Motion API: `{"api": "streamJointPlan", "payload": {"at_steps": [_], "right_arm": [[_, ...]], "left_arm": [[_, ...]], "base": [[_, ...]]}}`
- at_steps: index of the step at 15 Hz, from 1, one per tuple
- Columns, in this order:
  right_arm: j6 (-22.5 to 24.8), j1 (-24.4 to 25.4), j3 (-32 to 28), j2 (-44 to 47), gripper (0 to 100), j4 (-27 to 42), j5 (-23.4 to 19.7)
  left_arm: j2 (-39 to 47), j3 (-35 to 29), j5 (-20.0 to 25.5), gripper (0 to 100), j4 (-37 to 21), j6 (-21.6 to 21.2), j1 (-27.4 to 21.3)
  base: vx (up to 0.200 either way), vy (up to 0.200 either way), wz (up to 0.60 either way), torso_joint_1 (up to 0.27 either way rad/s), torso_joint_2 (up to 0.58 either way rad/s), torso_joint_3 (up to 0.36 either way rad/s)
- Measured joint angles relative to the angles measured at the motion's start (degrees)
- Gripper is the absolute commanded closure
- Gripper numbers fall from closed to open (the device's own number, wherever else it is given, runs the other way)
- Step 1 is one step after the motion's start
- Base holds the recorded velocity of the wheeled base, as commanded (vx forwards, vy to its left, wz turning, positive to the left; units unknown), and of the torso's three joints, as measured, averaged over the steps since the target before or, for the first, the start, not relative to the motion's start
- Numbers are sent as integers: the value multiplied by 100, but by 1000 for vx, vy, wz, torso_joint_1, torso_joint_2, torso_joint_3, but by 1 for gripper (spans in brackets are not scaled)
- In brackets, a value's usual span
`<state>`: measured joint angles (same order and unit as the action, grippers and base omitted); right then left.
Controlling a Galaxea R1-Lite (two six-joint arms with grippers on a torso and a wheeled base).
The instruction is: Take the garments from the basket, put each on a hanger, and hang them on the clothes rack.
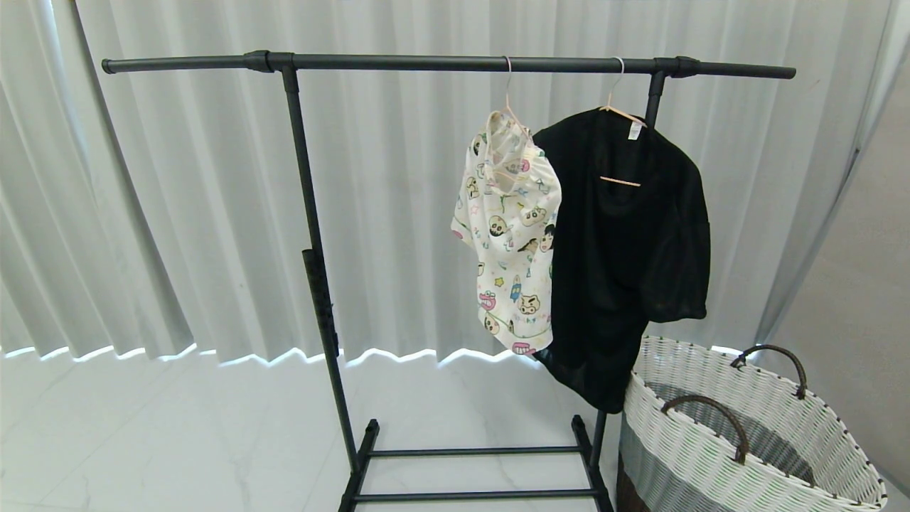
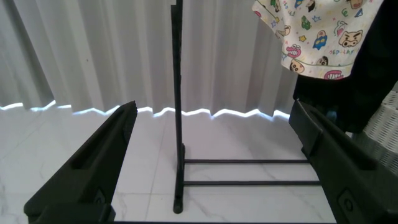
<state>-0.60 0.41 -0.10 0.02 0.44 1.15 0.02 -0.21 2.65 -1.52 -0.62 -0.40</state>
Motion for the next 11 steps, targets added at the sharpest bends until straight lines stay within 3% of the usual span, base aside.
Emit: {"api": "streamJointPlan", "payload": {"at_steps": [11], "right_arm": [[73,0,0,0,0,0,0]], "left_arm": [[0,-6,-2,0,0,0,0]], "base": [[0,0,0,0,0,0]]}}
